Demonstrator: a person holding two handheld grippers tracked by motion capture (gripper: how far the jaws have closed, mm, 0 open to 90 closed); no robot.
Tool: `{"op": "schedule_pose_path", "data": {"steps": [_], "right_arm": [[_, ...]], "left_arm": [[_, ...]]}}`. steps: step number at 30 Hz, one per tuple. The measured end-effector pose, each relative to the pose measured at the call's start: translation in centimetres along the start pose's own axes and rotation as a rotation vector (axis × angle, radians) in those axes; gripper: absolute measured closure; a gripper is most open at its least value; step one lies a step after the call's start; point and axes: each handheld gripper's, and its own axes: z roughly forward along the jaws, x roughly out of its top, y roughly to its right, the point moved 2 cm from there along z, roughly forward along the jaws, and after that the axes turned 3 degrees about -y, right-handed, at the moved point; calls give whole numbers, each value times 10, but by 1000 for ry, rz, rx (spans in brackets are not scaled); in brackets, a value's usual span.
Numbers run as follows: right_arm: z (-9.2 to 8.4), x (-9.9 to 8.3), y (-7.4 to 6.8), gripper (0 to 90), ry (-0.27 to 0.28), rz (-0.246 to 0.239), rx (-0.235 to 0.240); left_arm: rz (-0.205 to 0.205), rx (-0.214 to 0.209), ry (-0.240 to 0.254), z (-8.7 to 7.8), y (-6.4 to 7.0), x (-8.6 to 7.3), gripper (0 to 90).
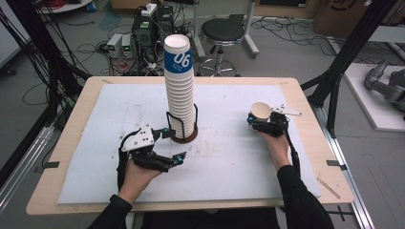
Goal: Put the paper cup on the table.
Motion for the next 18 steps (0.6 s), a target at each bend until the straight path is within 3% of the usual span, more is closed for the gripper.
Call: {"op": "schedule_pose_path", "data": {"steps": [12,18], "right_arm": [[-6,2,-1,139,-26,-15,-29],[-14,3,-2,139,-47,-9,-20]], "left_arm": [[-3,-10,-8,2,0,-1,155],[-4,-17,-14,3,0,-1,155]]}}
